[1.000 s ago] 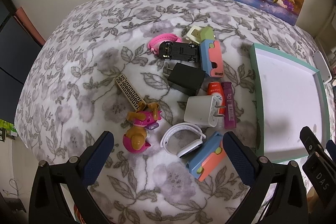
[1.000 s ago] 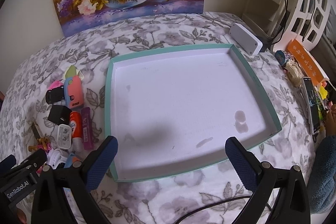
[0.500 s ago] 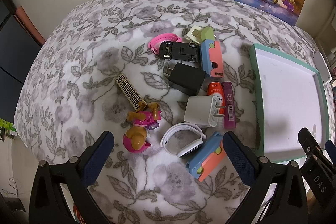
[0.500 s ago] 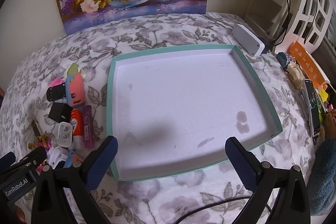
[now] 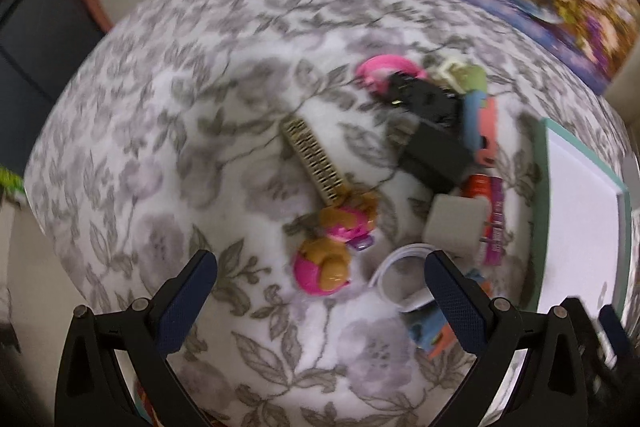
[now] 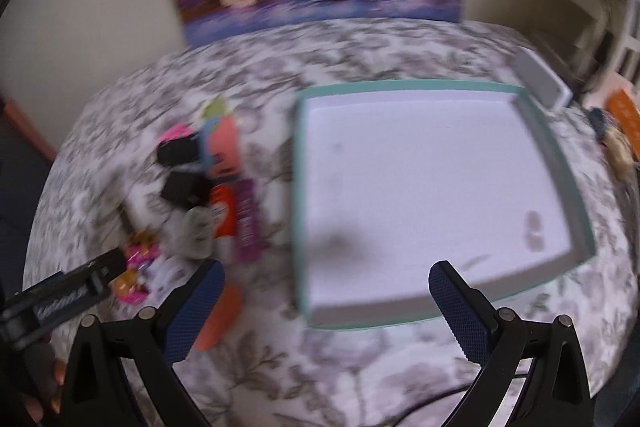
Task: Organize rigid objects
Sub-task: 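Grasp the orange-blue toy phone with the right gripper while the left grasps the pink-gold figure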
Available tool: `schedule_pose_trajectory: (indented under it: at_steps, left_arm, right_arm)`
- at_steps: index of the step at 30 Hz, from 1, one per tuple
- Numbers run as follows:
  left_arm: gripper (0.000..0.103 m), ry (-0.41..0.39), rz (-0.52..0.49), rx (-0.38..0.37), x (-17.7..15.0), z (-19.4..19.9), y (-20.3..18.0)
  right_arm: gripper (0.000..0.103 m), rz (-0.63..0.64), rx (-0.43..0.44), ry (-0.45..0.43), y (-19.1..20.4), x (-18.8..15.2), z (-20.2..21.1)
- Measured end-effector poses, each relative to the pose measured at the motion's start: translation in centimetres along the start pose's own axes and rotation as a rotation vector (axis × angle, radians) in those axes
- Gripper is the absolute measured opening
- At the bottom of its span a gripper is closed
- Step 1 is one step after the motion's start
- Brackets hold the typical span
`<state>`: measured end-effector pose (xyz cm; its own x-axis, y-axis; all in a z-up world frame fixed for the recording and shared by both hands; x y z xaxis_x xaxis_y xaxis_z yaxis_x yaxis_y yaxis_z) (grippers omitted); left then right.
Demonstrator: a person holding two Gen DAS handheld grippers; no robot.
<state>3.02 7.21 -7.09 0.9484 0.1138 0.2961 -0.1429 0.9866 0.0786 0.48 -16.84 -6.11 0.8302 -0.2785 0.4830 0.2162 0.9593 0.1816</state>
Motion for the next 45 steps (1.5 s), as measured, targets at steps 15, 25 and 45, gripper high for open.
schedule_pose_trajectory:
  at_steps: [15,25,45]
  left_arm:
    - [0.095,0.097,0.073,-0.028,-0.6,-3.2,1.6]
    - [0.077,0.147,0.042,-0.034,-0.9,-5.8,0.6]
    - [0.056,0.109,0.003,-0.015,1.4,-7.7,-1.9]
  right_arm:
    - [0.103,0.275,0.076,0.153,7.3,-3.3,-4.4]
    - [0.100,0.278,0.091,0.238,7.5,-4.3,-6.9]
    - [0.089,0.386,0.037,0.290,9.6,-6.4,-9.3]
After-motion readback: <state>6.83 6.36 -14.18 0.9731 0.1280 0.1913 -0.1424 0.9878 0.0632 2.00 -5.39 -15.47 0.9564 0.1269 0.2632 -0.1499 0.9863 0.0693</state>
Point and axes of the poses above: each gripper's, at about its wrist camera, not at the fingertips, and z roughly against the way its jaws point, y to its left, x to its top, the point moved 5 cm from there along -z, roughly the way its jaws point, and after that the axes turned 4 degrees about x, right-handed, at the moved point
